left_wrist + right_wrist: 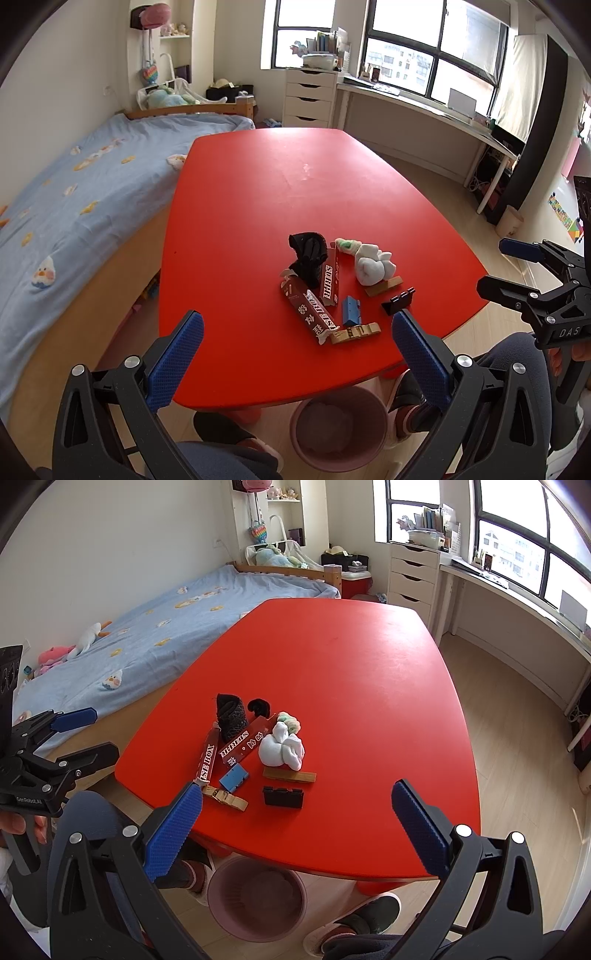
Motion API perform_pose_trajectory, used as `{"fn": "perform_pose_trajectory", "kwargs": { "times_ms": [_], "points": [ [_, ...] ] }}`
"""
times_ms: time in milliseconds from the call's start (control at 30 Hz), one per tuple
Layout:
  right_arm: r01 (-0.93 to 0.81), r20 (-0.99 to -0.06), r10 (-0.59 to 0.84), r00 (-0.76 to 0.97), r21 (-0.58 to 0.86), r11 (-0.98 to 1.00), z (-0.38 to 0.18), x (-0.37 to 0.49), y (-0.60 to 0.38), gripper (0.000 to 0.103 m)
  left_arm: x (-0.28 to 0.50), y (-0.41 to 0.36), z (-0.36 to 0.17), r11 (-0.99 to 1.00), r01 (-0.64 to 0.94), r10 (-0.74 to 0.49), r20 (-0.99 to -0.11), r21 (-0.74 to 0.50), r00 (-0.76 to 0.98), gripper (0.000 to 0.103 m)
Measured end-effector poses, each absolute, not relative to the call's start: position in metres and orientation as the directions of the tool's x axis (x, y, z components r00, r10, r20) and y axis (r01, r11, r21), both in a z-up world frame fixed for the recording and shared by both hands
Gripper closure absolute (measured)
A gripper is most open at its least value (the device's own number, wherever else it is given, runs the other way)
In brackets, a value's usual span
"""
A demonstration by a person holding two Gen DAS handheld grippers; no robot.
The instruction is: Collect trash
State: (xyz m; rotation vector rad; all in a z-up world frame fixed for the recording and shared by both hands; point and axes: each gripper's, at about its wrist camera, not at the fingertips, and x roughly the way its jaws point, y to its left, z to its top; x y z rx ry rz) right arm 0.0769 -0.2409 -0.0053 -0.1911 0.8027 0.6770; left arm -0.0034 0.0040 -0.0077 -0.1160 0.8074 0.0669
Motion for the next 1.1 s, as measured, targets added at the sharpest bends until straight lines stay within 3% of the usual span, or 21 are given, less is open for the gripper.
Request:
{"fn": "perform_pose_trajectory", "kwargs": {
  "times_ms": [1100],
  "points": [
    [-0.625, -0.72, 0.487, 0.493, 0.096, 0.775, -0.0137, 0.0765, -0.2402, 0.003, -0.0024, 0.0066, -0.0138, 0.99, -0.116, 0.022, -0.732, -0.078, 0.681, 0.005]
  ]
}}
